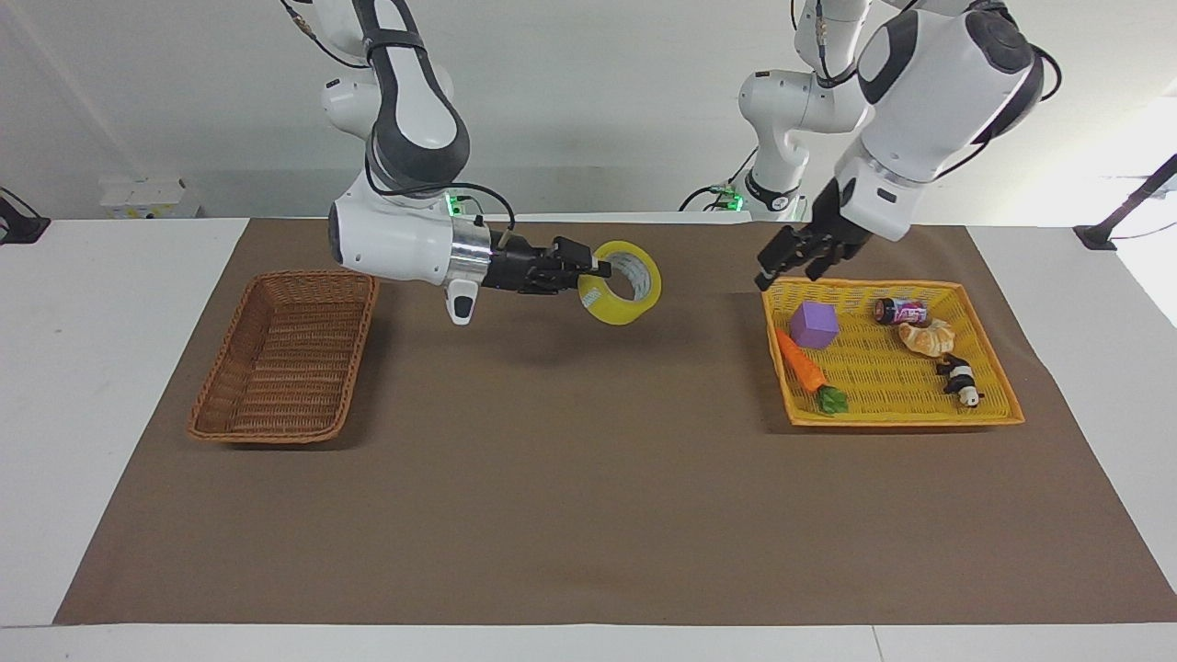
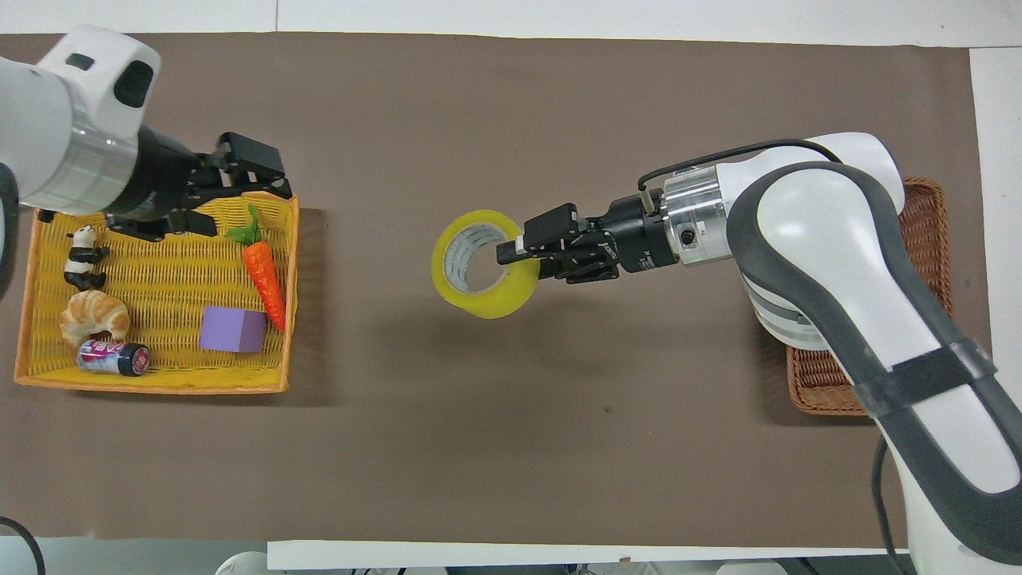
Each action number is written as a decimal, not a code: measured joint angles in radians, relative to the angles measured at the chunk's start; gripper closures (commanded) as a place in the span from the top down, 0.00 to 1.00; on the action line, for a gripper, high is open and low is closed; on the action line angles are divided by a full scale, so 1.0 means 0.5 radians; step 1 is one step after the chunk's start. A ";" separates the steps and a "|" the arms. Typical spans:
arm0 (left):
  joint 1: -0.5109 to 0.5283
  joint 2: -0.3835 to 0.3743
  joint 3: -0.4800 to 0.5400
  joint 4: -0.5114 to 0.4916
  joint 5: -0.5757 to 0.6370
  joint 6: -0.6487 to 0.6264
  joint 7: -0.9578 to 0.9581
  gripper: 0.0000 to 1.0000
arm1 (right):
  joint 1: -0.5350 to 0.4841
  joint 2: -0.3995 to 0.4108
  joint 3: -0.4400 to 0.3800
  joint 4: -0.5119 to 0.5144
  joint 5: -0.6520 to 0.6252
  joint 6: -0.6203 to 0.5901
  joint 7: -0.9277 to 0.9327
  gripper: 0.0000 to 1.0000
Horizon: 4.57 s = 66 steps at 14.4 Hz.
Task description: Move tape to another basket
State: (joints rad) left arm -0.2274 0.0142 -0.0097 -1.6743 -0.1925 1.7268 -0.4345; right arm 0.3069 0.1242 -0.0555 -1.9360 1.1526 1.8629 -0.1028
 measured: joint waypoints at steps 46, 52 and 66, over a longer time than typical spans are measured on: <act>0.566 0.061 -0.227 0.411 0.396 -0.594 0.491 1.00 | -1.180 0.105 0.006 0.126 -1.864 -0.091 -1.561 1.00; 0.545 0.059 -0.228 0.433 0.430 -0.594 0.534 1.00 | -0.952 -0.183 0.013 0.251 -2.095 -0.142 -1.082 1.00; 0.522 0.017 -0.209 0.337 0.431 -0.601 0.592 1.00 | -0.748 -0.237 0.022 0.655 -2.298 -0.714 -0.044 1.00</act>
State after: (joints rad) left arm 0.0339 0.0227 -0.1142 -1.5060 0.0228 1.4265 -0.1387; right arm -0.0672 0.0059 -0.0444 -1.6087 0.0038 1.5060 -0.1247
